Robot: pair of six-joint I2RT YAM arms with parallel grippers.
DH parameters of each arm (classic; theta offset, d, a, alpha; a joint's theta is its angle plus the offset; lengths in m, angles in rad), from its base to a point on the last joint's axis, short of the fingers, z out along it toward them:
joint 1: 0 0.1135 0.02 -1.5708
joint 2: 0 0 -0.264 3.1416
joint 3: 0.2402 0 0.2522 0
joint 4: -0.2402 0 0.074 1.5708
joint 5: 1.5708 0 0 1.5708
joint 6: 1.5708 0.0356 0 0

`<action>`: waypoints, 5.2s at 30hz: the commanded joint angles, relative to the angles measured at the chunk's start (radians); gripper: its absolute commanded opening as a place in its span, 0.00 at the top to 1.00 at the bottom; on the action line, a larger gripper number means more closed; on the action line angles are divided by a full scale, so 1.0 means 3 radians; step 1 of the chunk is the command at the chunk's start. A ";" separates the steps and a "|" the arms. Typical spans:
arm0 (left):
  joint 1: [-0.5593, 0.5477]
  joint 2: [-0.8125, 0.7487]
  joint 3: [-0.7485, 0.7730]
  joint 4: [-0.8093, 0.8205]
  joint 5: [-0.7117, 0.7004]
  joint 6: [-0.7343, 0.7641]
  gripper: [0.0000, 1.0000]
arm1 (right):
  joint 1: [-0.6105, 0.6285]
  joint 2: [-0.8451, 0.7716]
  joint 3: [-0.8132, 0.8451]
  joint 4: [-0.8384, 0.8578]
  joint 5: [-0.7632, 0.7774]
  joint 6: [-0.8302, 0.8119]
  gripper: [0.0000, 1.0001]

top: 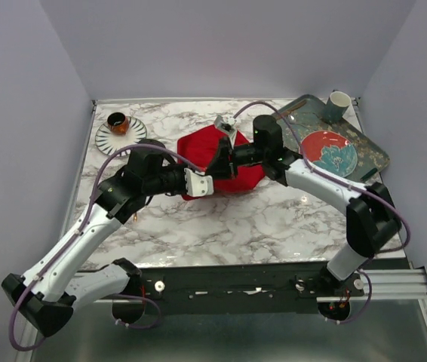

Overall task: Fold the napkin into a case and place the utensils inside
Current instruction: Flatten out the crumpled napkin at the center of the board.

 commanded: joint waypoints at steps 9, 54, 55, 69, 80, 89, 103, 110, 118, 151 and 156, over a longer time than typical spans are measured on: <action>-0.0804 0.0381 0.1619 -0.0496 -0.0764 -0.1595 1.00 | -0.0377 -0.0941 0.0204 -0.1377 0.0472 -0.0373 0.22; 0.1605 0.2703 0.1364 -0.0245 -0.0699 -0.2721 1.00 | 0.1171 0.0521 0.0194 -0.2600 0.2446 -0.2270 0.37; 0.1605 0.2708 0.1364 -0.0240 -0.0704 -0.2716 1.00 | 0.1182 0.0542 0.0205 -0.2610 0.2456 -0.2280 0.37; 0.1651 0.2739 0.1339 -0.0184 -0.0617 -0.2726 1.00 | 0.1289 0.0879 0.0302 -0.2773 0.2707 -0.2362 0.41; 0.1681 0.2703 0.1303 -0.0168 -0.0499 -0.2700 1.00 | 0.1284 0.0951 0.0230 -0.2825 0.2834 -0.2352 0.99; 0.1671 0.2412 0.1384 -0.0331 -0.0356 -0.2522 1.00 | 0.0708 -0.0250 0.0133 -0.2794 0.2998 -0.2173 0.99; 0.1364 0.1502 0.2034 -0.0874 -0.0688 -0.1780 1.00 | -0.0429 -0.1268 0.0618 -0.2584 0.3090 -0.2347 0.99; 0.1043 0.0894 0.2080 -0.0792 -0.1045 -0.1412 1.00 | -0.0526 -0.1667 0.0910 -0.2436 0.3244 -0.2433 0.99; 0.0976 0.0183 0.2126 -0.0710 -0.0904 -0.1376 1.00 | -0.0526 -0.2112 0.1299 -0.2604 0.3239 -0.2582 0.99; 0.0976 0.0774 0.1866 -0.0557 -0.1445 -0.1816 1.00 | -0.0781 -0.1913 0.0537 -0.2477 0.3367 -0.2316 0.99; 0.1154 0.1417 0.1676 -0.0149 -0.1471 -0.1846 1.00 | -0.0925 -0.1167 0.0542 -0.2151 0.3188 -0.2295 0.99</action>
